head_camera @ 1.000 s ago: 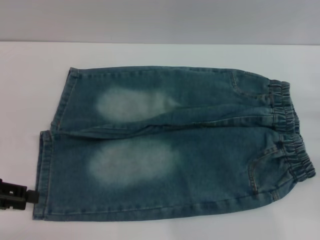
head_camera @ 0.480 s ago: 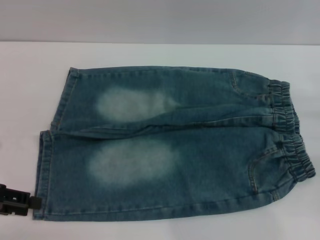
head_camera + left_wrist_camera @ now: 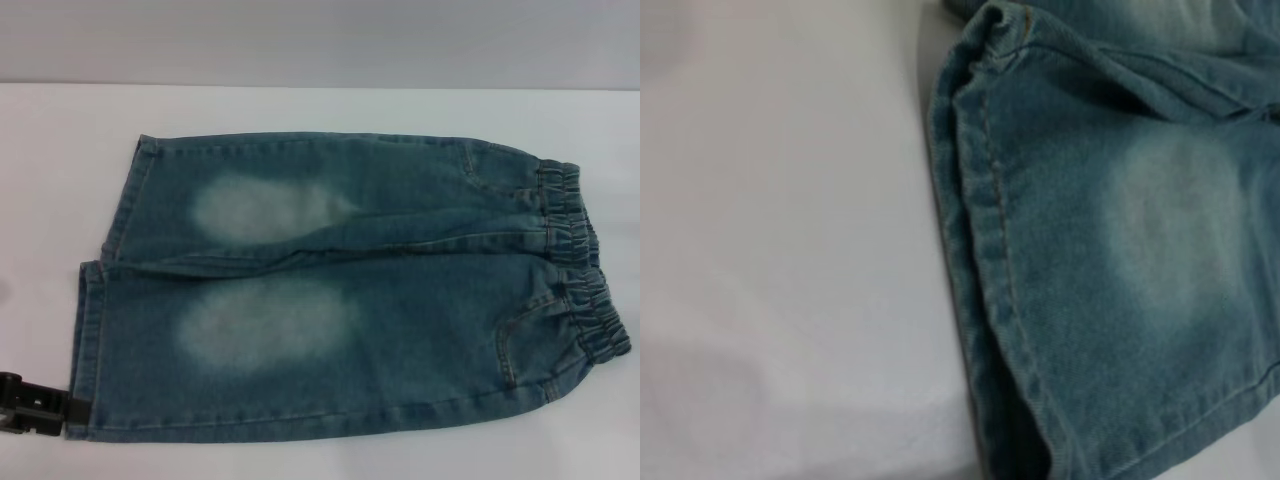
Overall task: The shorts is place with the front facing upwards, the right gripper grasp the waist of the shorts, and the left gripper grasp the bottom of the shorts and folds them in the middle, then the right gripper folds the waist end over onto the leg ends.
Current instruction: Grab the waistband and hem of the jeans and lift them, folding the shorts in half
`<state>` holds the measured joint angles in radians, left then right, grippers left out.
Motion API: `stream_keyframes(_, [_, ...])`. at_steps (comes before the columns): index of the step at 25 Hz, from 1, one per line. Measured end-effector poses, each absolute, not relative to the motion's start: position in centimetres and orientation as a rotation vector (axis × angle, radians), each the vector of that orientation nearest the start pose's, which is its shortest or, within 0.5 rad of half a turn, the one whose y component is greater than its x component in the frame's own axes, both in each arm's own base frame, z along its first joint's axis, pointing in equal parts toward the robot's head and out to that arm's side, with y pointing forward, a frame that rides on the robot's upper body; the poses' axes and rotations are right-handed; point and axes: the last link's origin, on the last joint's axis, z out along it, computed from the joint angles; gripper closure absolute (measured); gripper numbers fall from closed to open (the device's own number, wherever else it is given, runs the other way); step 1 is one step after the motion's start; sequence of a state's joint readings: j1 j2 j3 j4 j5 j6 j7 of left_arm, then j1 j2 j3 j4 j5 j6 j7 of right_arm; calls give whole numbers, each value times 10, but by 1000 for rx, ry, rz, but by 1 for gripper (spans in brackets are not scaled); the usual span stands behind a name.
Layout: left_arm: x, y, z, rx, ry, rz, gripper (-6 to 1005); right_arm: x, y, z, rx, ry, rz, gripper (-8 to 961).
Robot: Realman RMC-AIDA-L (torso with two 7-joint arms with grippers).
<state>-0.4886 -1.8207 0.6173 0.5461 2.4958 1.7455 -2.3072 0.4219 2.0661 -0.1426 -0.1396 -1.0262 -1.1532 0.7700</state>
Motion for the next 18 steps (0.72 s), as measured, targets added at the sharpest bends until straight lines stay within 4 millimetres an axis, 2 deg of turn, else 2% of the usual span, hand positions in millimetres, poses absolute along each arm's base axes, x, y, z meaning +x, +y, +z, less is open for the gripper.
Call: stream_keyframes(18, [-356, 276, 70, -2304, -2101, -28, 395, 397, 317, 75, -1114, 910, 974, 451])
